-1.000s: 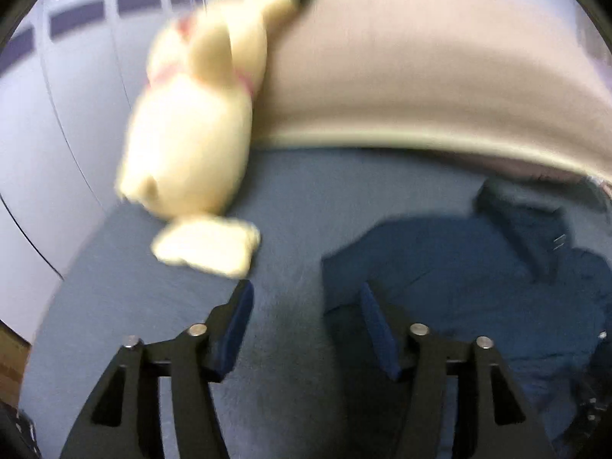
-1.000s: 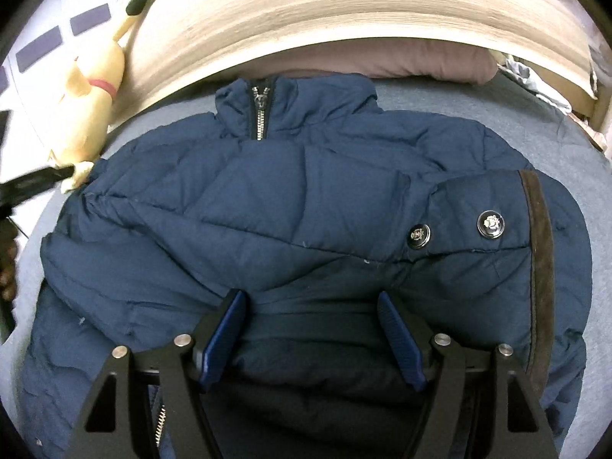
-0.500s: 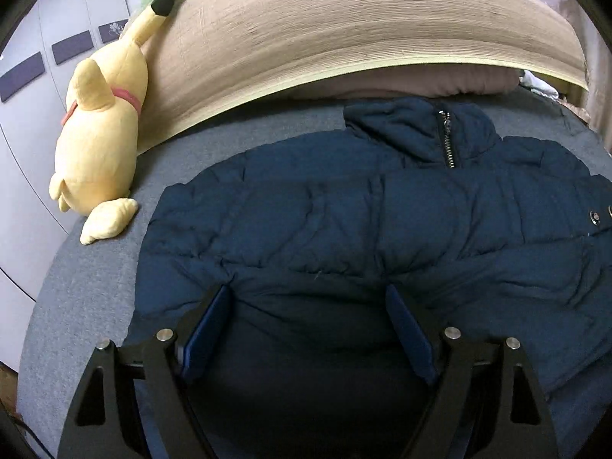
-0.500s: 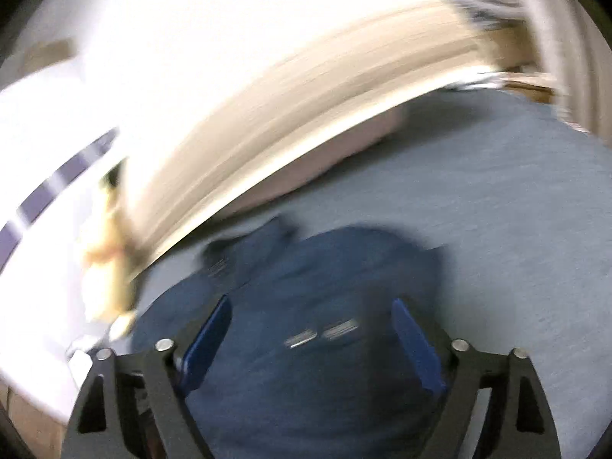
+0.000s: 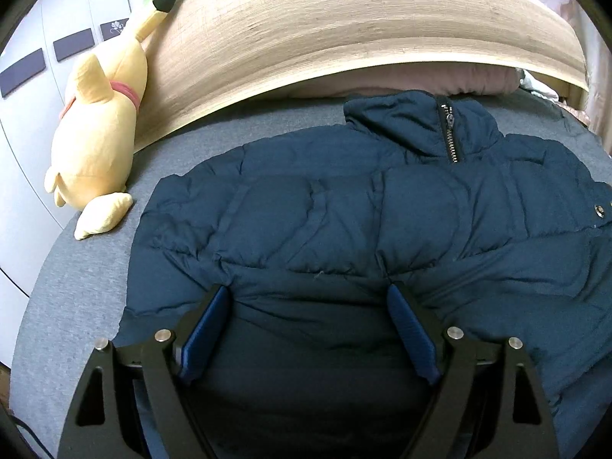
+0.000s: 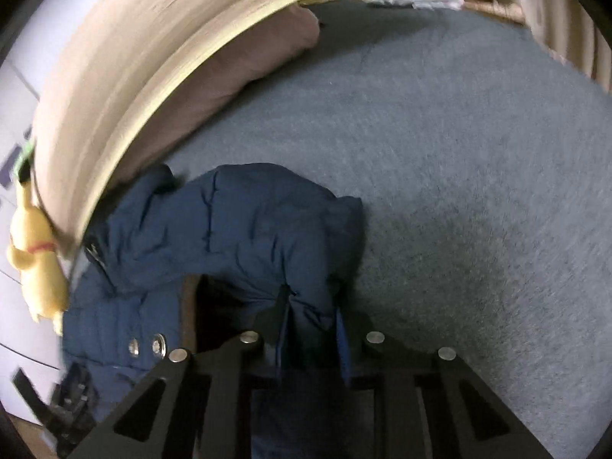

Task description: Fold large clothes

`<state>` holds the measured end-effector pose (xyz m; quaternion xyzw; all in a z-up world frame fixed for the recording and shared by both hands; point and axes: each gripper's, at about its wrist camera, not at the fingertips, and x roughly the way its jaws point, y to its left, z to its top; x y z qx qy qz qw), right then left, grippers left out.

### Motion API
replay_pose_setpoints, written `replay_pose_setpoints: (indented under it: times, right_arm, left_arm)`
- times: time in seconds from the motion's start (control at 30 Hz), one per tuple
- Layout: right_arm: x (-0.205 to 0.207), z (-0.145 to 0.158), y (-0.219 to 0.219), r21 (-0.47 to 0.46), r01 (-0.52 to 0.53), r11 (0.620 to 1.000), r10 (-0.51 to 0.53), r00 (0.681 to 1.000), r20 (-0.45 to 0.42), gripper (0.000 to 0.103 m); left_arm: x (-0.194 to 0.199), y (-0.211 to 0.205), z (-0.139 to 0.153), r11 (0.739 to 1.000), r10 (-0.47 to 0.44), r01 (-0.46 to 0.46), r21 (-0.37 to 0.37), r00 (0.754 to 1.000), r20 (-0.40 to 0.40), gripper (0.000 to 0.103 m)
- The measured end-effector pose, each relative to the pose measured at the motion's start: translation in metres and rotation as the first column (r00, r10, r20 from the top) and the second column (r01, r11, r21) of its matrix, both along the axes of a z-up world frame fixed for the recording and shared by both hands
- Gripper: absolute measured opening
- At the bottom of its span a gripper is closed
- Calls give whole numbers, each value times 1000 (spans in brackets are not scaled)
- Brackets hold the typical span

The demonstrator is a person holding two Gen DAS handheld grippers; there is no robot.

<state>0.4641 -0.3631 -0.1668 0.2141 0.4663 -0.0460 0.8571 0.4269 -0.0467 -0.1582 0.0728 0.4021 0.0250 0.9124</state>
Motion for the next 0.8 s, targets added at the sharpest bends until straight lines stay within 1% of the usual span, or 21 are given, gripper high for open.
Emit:
replay_pose_setpoints:
  times: [0.03,0.07,0.1,0.13,0.17,0.23,0.3,0.33,0.4,0.47,0.57,0.6,0.63,0.67,0.7,0.8]
  right_arm:
    - [-2,5,4,-34,4,999,-4,1000,-1,32]
    - [-6,13,7,-75,23,997,-23,1000,2,46]
    - [-12,21,9,-97,42,994,-41,999,17,63]
    - [-21,35,12,-120,58,991,-52,997,54,70]
    - [-29,51,18,-150,61,987,-45,994,103,74]
    - [-45,76,33,-181,40,983,-8,985,174,74]
    - [-57,94,58,-164,-37,986,72,973,217,74]
    - [-60,98,71,-168,-73,983,111,967,227,74]
    - [-68,98,105,-187,-166,968,208,951,231,74]
    - [-71,87,128,-215,-225,950,270,940,208,74]
    - [-67,56,149,-254,-262,931,302,944,134,74]
    - [-65,44,154,-276,-273,922,310,945,103,74]
    - [-64,33,154,-292,-279,915,311,948,69,74]
    - [-62,24,155,-295,-284,912,308,950,40,74]
    - [-62,15,154,-286,-286,915,307,951,31,74]
    - [-61,4,150,-279,-274,921,293,956,30,75]
  left_arm:
    - [0,-1,1,1000,0,0,3,1000,-1,86]
    - [0,-1,3,1000,-1,1,1,1000,-1,86]
    - [-2,1,8,1000,-9,9,-5,1000,0,86]
    - [-3,2,12,1000,-13,13,-11,1000,-3,86]
    - [-6,6,20,1000,-9,9,-29,1000,0,86]
    - [-19,16,41,996,-3,7,-90,999,46,86]
    - [-31,25,59,993,1,10,-122,996,92,86]
    - [-39,30,68,992,1,15,-129,993,122,86]
    - [-45,36,71,995,4,9,-102,992,129,86]
    - [-46,44,63,997,24,-16,-72,993,113,86]
    - [-35,54,38,998,65,-64,-30,997,35,86]
    - [-30,57,26,997,72,-72,-15,997,-6,87]
    - [-28,60,17,997,71,-71,-20,997,-28,88]
    - [-27,62,12,997,69,-70,-33,997,-34,89]
    - [-26,62,10,997,68,-70,-36,997,-37,90]
    - [-22,60,2,998,62,-63,-19,997,-46,92]
